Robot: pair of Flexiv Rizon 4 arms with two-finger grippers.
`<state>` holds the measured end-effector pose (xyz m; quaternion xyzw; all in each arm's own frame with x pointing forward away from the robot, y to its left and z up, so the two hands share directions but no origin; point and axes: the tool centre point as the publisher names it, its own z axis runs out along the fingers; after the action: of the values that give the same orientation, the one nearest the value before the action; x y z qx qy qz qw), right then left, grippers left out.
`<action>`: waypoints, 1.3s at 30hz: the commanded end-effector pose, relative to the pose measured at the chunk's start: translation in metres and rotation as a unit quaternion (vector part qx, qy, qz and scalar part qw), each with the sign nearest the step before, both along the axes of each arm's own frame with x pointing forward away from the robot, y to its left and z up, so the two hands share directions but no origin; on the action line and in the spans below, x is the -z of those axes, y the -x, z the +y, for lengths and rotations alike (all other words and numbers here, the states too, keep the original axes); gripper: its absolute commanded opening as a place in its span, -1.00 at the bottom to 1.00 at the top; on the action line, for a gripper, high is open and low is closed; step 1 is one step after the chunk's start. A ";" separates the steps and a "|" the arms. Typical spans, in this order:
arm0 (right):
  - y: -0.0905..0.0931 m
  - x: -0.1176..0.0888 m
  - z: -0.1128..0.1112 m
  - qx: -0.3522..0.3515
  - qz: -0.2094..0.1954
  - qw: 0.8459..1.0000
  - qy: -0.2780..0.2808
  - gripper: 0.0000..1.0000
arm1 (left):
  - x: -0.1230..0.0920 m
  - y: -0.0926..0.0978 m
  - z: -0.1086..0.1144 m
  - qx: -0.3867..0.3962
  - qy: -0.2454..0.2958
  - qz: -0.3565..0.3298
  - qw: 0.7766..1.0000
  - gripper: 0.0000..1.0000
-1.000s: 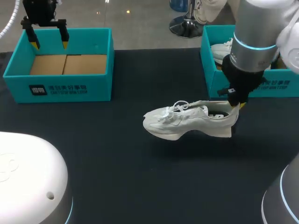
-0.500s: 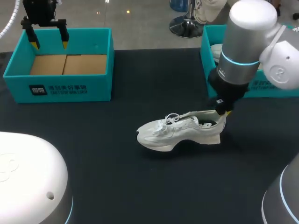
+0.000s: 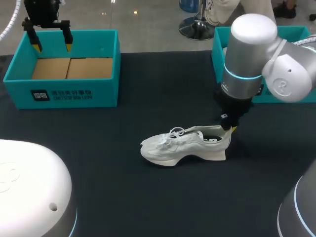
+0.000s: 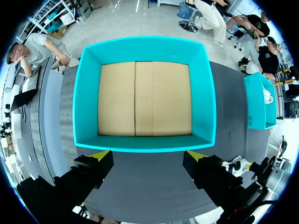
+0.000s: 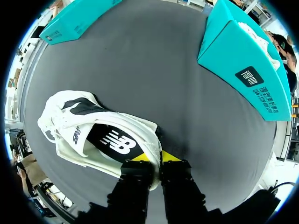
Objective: Take the shoe out of the shoebox, open the shoe tongue, remove and reinsert the insole, then place the shoe into the shoebox
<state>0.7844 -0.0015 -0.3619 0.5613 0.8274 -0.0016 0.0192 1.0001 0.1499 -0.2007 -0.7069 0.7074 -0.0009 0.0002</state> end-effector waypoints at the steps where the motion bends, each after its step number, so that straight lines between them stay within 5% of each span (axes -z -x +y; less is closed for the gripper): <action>1: 0.001 0.004 0.000 0.002 0.003 1.000 0.000 -1.00 | 0.000 0.000 0.000 0.000 0.000 0.000 1.000 1.00; 4: 0.002 0.004 0.000 0.006 0.007 1.000 0.003 -1.00 | 0.000 0.000 0.000 0.000 0.000 0.000 1.000 1.00; 7: 0.004 0.001 -0.001 0.011 0.006 1.000 0.002 1.00 | 0.000 0.000 0.000 0.000 0.000 0.000 1.000 1.00; 18: 0.009 -0.052 -0.005 -0.018 -0.013 0.999 -0.032 1.00 | 0.000 0.000 0.000 0.000 0.000 0.000 1.000 1.00; 23: 0.010 -0.078 -0.009 -0.151 -0.040 0.987 -0.033 1.00 | 0.000 0.000 0.000 0.000 0.000 0.000 1.000 1.00; 28: 0.023 -0.088 -0.017 -0.298 -0.040 0.953 0.019 1.00 | 0.000 0.000 0.000 0.000 0.000 0.000 1.000 1.00; 29: 0.023 -0.088 -0.024 -0.263 -0.024 0.963 0.045 1.00 | 0.000 0.000 0.000 0.000 0.000 0.000 1.000 1.00; 39: 0.023 -0.088 -0.024 -0.263 -0.024 0.963 0.045 1.00 | 0.000 0.000 0.000 0.000 0.000 0.000 1.000 1.00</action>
<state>0.7576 -0.0298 -0.2734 0.3210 0.9447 -0.0132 0.0657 1.0001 0.1499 -0.2007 -0.7069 0.7073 -0.0009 0.0003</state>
